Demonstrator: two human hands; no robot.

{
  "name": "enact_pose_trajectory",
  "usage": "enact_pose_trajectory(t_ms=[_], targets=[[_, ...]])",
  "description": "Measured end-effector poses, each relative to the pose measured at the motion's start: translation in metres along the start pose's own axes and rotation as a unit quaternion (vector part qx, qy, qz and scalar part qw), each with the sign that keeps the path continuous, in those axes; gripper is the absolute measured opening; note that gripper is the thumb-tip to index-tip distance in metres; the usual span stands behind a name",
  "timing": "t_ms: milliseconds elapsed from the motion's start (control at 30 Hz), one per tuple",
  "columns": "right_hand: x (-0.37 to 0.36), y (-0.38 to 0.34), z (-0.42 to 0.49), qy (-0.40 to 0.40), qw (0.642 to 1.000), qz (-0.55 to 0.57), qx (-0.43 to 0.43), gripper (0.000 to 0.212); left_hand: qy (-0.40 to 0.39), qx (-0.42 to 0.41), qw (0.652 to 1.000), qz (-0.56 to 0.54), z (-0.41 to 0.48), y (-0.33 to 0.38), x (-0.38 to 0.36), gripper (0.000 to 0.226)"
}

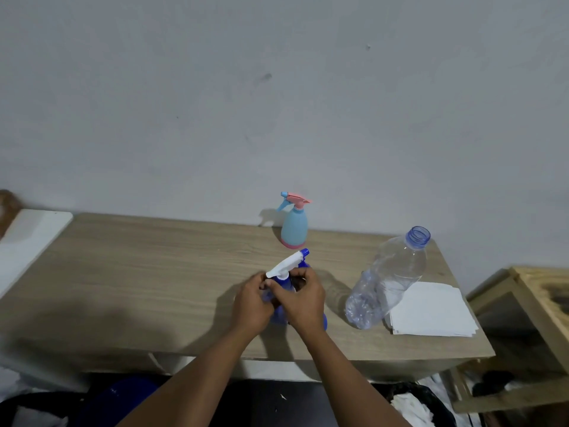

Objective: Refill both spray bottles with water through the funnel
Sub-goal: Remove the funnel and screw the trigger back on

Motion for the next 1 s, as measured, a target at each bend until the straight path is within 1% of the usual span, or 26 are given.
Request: enact_pose_trajectory(t_ms=[100, 133, 167, 200, 267, 300, 400, 500, 567, 633, 667, 733, 800, 833, 900, 967, 1000], targets=[[0.003, 0.004, 0.001, -0.051, 0.998, -0.021, 0.043, 0.02, 0.005, -0.003, 1.0, -0.01, 0.0, 0.0, 0.0, 0.037], [0.003, 0.002, 0.001, -0.053, 0.996, -0.034, 0.058, 0.016, 0.005, -0.003, 1.0, -0.008, -0.001, 0.0, 0.0, 0.034], [0.002, 0.001, 0.001, -0.048, 0.996, -0.036, 0.066, 0.013, 0.007, -0.002, 1.0, -0.003, -0.001, 0.0, 0.0, 0.026], [0.001, 0.0, 0.001, -0.037, 0.997, -0.027, 0.057, 0.012, 0.008, -0.003, 1.0, -0.001, -0.001, 0.001, 0.001, 0.022], [-0.002, -0.003, 0.001, -0.008, 1.0, -0.004, 0.011, 0.02, 0.004, -0.005, 1.0, 0.002, 0.0, -0.001, 0.001, 0.03], [-0.003, -0.004, 0.001, 0.0, 1.0, 0.004, -0.008, 0.026, 0.002, -0.004, 1.0, 0.002, 0.001, -0.002, 0.001, 0.03], [-0.002, 0.004, 0.002, -0.01, 0.999, 0.032, -0.021, 0.035, -0.002, -0.001, 1.0, 0.003, 0.001, -0.002, 0.001, 0.027], [0.003, 0.009, 0.005, -0.073, 0.997, 0.027, 0.016, 0.031, -0.005, -0.001, 1.0, 0.001, 0.001, -0.002, 0.0, 0.029], [0.002, 0.007, 0.006, -0.083, 0.995, -0.015, 0.044, 0.022, 0.002, -0.001, 1.0, -0.007, 0.001, -0.002, 0.0, 0.029], [-0.002, 0.004, 0.004, -0.063, 0.996, -0.031, 0.053, 0.013, 0.011, -0.005, 1.0, -0.006, 0.001, -0.001, 0.001, 0.029], [-0.005, 0.002, 0.003, -0.044, 0.998, -0.028, 0.04, 0.011, 0.012, -0.007, 1.0, 0.001, 0.001, -0.001, 0.001, 0.03], [-0.009, -0.002, 0.003, -0.006, 1.0, -0.018, 0.001, 0.019, 0.007, -0.002, 1.0, 0.018, 0.002, -0.001, 0.002, 0.034], [-0.008, -0.001, 0.002, 0.008, 1.0, 0.0, -0.021, 0.026, 0.002, -0.002, 1.0, 0.025, 0.003, -0.003, 0.001, 0.034], [-0.006, 0.001, 0.003, 0.002, 1.0, 0.01, -0.02, 0.027, 0.003, -0.005, 1.0, 0.023, 0.003, -0.003, 0.001, 0.032], [-0.004, 0.005, 0.005, -0.048, 0.999, 0.019, 0.002, 0.026, 0.006, -0.008, 1.0, 0.013, 0.002, -0.003, 0.001, 0.027], [-0.004, 0.004, 0.005, -0.09, 0.996, -0.001, 0.027, 0.019, 0.006, -0.01, 1.0, 0.003, 0.002, -0.003, 0.001, 0.03], [-0.005, 0.002, 0.004, -0.09, 0.995, -0.016, 0.035, 0.015, 0.009, -0.012, 1.0, 0.0, 0.003, -0.003, 0.001, 0.032]])
Point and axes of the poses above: each hand's wrist, its own z-axis towards the middle knuckle, its own x-axis out of the back of the hand, y = z × x, the point moved 3 cm from there along z, towards the middle knuckle, and after that the axes turned 7 degrees about y, right-handed, at the moved point
